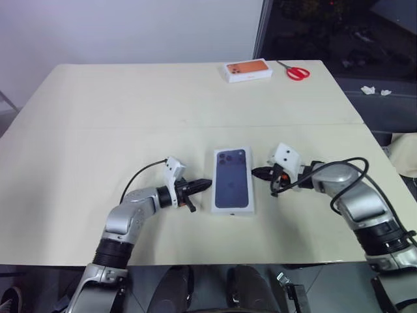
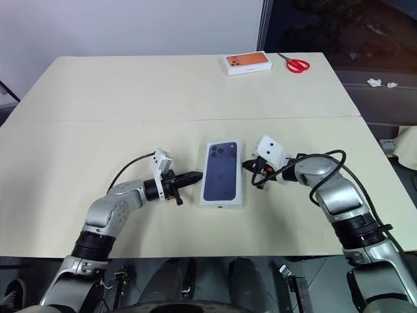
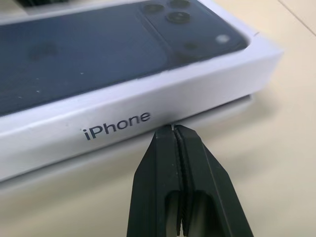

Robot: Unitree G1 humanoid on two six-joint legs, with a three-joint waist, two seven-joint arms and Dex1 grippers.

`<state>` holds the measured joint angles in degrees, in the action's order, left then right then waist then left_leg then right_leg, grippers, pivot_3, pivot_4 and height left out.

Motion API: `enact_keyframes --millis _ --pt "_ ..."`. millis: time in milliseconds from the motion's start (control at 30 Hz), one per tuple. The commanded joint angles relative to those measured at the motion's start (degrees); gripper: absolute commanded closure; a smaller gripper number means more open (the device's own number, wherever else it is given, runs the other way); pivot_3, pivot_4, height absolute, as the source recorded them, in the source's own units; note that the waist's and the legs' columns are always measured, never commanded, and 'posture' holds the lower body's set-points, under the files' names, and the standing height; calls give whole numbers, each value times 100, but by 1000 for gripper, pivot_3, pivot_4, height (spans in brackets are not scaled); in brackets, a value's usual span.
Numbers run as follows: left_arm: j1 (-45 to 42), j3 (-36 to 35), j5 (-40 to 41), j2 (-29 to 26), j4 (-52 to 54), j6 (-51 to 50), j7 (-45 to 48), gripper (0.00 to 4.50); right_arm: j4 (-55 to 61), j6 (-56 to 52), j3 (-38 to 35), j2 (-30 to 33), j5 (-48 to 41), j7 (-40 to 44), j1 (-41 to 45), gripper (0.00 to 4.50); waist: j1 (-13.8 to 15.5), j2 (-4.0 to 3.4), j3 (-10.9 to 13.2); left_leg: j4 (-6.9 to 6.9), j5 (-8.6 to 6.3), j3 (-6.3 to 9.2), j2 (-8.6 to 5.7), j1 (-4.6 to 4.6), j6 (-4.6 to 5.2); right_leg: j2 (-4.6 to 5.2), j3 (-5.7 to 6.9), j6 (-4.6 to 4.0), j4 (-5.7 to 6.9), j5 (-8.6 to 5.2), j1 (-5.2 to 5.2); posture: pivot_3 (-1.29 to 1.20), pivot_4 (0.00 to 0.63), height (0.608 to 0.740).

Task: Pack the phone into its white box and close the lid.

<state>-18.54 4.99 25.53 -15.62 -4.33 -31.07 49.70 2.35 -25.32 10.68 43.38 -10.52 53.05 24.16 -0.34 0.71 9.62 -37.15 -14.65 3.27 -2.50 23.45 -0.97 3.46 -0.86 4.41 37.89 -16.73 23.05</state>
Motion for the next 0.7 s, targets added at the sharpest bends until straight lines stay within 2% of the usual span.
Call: enact_keyframes --millis 33,700 --pt "-71 40 22 47 74 40 5 4500 -41 130 -190 47 31 57 4 4442 -10 0 0 0 0 0 0 0 0 0 0 0 0 0 0 0 150 740" --pt "-246 -65 158 188 199 15 -93 4500 -150 238 -183 63 281 240 101 4442 -15 1 0 -2 0 0 0 0 -1 -1 0 1 1 0 0 0 150 740"
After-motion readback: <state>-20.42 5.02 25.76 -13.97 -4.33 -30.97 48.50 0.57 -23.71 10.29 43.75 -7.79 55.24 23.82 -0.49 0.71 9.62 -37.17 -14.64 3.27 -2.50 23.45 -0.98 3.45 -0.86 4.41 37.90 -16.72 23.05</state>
